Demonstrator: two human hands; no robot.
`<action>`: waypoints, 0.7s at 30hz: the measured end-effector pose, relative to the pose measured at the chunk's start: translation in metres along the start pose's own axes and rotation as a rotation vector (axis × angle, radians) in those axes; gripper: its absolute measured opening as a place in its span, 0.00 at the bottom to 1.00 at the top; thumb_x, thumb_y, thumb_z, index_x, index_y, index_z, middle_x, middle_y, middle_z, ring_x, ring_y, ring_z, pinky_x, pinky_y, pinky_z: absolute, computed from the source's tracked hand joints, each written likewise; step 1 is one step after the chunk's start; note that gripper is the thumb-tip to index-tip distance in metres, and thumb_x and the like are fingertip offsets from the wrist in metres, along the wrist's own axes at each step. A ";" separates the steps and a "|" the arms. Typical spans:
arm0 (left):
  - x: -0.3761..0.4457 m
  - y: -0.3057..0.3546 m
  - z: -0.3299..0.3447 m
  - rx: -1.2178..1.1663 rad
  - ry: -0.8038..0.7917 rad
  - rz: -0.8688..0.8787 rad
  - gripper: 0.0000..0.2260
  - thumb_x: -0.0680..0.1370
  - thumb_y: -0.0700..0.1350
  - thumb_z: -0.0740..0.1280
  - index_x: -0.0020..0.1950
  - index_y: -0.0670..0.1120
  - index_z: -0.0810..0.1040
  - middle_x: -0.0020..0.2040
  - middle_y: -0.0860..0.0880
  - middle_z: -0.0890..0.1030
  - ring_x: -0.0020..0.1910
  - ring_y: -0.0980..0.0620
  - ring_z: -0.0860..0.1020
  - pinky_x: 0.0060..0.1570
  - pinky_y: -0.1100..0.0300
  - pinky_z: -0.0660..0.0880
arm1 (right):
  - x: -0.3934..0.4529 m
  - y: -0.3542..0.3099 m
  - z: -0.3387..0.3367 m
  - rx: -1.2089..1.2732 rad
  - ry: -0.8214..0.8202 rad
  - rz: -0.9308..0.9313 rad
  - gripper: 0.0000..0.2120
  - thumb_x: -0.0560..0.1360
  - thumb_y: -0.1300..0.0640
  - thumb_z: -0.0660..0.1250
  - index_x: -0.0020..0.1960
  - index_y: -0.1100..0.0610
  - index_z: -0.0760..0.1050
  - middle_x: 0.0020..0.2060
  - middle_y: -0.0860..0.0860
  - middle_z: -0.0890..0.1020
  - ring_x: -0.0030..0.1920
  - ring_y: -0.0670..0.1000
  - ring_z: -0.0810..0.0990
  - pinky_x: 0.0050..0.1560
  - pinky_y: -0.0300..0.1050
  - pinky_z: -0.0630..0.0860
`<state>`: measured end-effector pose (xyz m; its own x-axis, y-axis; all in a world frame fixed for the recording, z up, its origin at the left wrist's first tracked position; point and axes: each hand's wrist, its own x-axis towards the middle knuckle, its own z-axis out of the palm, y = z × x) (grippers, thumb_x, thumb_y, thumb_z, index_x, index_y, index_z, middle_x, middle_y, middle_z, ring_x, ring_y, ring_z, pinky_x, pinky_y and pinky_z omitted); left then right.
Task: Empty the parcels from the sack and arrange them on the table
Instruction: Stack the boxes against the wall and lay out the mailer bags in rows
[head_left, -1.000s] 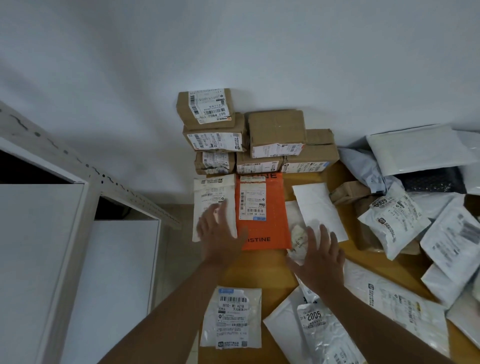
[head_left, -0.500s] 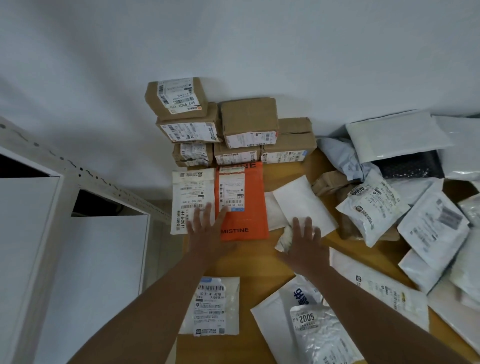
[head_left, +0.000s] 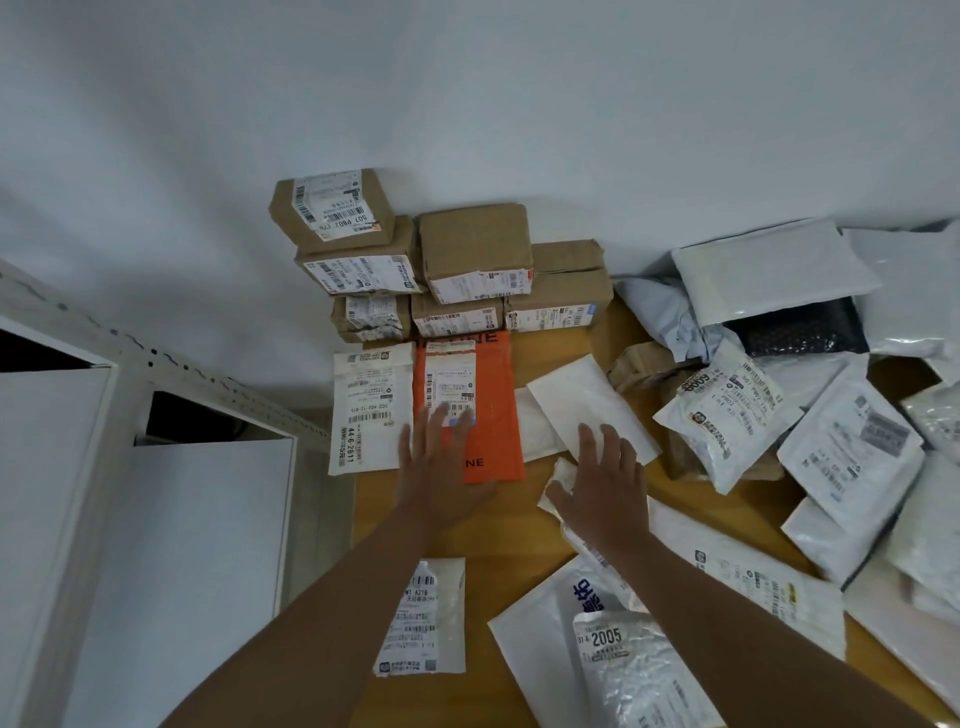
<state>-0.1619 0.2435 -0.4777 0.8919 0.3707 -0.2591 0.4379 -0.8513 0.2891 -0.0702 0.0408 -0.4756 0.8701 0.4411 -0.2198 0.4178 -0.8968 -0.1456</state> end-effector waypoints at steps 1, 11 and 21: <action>0.000 0.007 -0.001 0.008 0.016 0.036 0.42 0.69 0.71 0.59 0.79 0.53 0.55 0.79 0.43 0.53 0.79 0.40 0.47 0.75 0.36 0.47 | 0.009 0.000 -0.003 0.007 -0.002 -0.014 0.39 0.66 0.42 0.70 0.72 0.57 0.64 0.70 0.63 0.69 0.67 0.67 0.70 0.58 0.63 0.74; 0.005 0.014 0.018 0.137 -0.139 -0.088 0.44 0.74 0.60 0.67 0.79 0.56 0.41 0.79 0.45 0.44 0.77 0.36 0.48 0.73 0.36 0.52 | 0.077 -0.022 -0.007 -0.160 -0.351 -0.166 0.43 0.74 0.33 0.62 0.79 0.42 0.42 0.78 0.58 0.43 0.76 0.70 0.46 0.67 0.71 0.62; 0.008 0.013 0.019 0.073 -0.145 -0.110 0.41 0.75 0.58 0.67 0.79 0.54 0.46 0.78 0.43 0.47 0.76 0.35 0.51 0.73 0.38 0.55 | 0.063 -0.008 -0.017 -0.226 -0.275 -0.327 0.22 0.79 0.51 0.61 0.72 0.48 0.65 0.75 0.55 0.61 0.75 0.64 0.58 0.68 0.70 0.61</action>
<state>-0.1512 0.2286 -0.4938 0.8114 0.4100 -0.4165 0.5175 -0.8352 0.1860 -0.0142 0.0749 -0.4715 0.5948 0.6668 -0.4489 0.7310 -0.6810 -0.0429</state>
